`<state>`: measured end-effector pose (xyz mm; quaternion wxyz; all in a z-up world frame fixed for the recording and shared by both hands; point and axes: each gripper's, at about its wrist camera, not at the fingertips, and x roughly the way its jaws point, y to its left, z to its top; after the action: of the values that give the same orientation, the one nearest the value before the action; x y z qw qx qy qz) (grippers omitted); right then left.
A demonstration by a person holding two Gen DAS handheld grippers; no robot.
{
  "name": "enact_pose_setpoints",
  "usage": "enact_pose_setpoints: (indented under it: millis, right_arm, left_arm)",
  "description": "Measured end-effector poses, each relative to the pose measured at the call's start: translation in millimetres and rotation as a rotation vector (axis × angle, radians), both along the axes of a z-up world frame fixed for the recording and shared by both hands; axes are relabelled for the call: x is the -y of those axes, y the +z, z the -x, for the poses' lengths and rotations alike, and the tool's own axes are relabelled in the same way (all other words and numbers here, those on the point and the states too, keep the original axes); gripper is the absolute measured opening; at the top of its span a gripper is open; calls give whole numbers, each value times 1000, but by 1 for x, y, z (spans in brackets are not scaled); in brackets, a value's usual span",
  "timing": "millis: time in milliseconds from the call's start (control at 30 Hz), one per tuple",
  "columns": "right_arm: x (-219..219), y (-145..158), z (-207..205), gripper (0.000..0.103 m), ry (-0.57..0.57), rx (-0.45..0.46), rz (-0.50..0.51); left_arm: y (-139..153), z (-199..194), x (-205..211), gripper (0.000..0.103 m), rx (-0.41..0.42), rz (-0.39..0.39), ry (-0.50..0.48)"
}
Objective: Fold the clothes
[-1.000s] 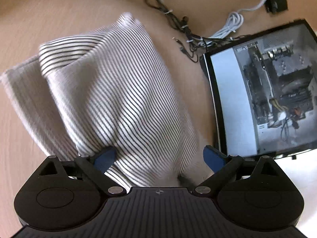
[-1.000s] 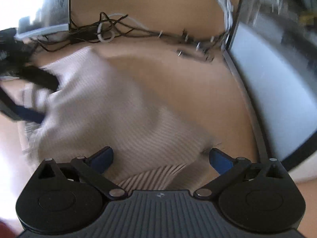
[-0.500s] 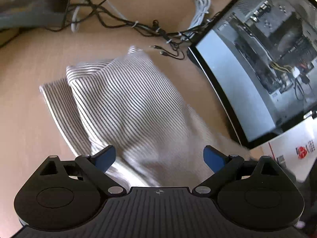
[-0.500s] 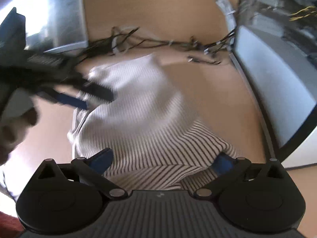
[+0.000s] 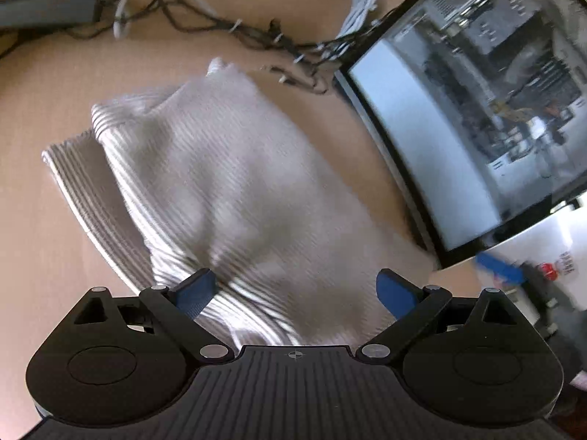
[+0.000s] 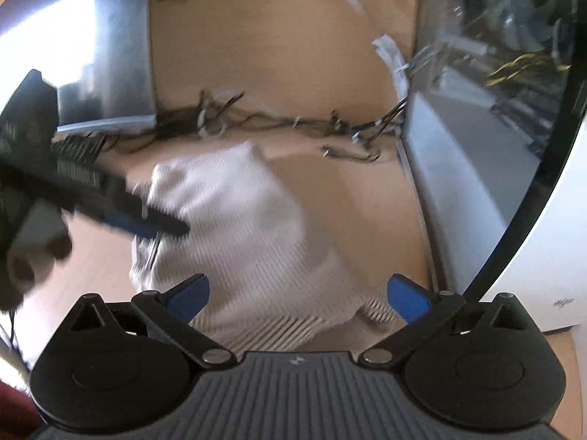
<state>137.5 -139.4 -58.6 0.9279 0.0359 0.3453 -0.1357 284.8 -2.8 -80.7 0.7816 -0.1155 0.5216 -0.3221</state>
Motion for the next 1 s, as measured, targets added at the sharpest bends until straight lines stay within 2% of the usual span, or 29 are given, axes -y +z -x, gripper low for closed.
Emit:
enact_pose_setpoints:
  millis: [67, 167, 233, 333, 433, 500, 600, 767, 1000]
  right_arm:
    - [-3, -7, -14, 103, -37, -5, 82]
    - [-2, -32, -37, 103, -55, -74, 115]
    - [-9, -51, -45, 103, -28, -155, 97]
    - [-33, -59, -36, 103, -13, -155, 68]
    - [-46, -62, -31, 103, -15, -164, -53]
    - [-52, -62, -35, 103, -36, -175, -95]
    - [-61, -61, -41, 103, -42, -195, -62]
    - [-59, -61, -45, 103, -60, -213, -93]
    - [-65, -64, -49, 103, -72, -206, -88]
  left_arm:
    - [-7, -7, -2, 92, 2, -32, -3]
    - [-9, -17, -7, 91, -7, -22, 6]
    - [-9, -24, -9, 90, -13, -21, 17]
    - [-10, -30, -9, 91, 2, -27, 29]
    - [-10, -33, -9, 91, 20, -32, 42]
    - [-6, -30, -11, 91, 31, -39, 53]
    - [3, -17, -17, 91, 75, -56, 48]
    - [17, 8, -37, 94, 149, -57, 51]
    - [19, 21, -67, 95, 131, -27, 107]
